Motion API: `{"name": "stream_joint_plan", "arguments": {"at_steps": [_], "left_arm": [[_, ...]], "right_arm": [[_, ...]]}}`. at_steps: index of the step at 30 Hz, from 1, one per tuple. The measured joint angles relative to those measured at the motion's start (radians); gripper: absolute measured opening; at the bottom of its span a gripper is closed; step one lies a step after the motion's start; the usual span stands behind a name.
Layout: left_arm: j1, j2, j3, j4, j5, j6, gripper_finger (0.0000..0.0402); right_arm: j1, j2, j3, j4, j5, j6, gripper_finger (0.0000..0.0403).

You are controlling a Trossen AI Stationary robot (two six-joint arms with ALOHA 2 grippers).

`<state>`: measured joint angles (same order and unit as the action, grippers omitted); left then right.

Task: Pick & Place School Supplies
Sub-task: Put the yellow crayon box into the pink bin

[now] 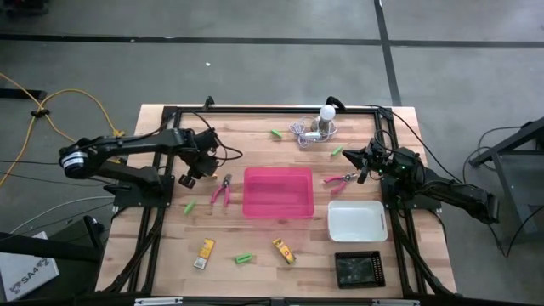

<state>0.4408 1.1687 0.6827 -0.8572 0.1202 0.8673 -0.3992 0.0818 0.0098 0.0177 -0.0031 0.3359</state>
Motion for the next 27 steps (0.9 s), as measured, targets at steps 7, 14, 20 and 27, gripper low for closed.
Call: {"name": "stream_joint_plan", "arguments": {"at_steps": [7, 14, 20, 27], "left_arm": [[0.013, 0.008, 0.0, 0.021, 0.0, 0.013, 0.0132], [0.04, 0.008, 0.0, 0.026, 0.013, 0.045, 0.0162], [0.034, 0.008, 0.0, 0.039, -0.013, 0.079, 0.0167], [0.014, 0.014, 0.001, 0.049, -0.047, 0.077, 0.0167]], "right_arm": [[0.0, 0.0, 0.0, 0.0, 0.0, 0.0, 0.0003], [0.0, 0.0, 0.0, 0.0, 0.0, 0.0, 0.0003], [0.0, 0.0, 0.0, 0.0, 0.0, 0.0, 0.0003], [0.0, 0.0, 0.0, 0.0, 0.0, 0.0, 0.0003]]}}
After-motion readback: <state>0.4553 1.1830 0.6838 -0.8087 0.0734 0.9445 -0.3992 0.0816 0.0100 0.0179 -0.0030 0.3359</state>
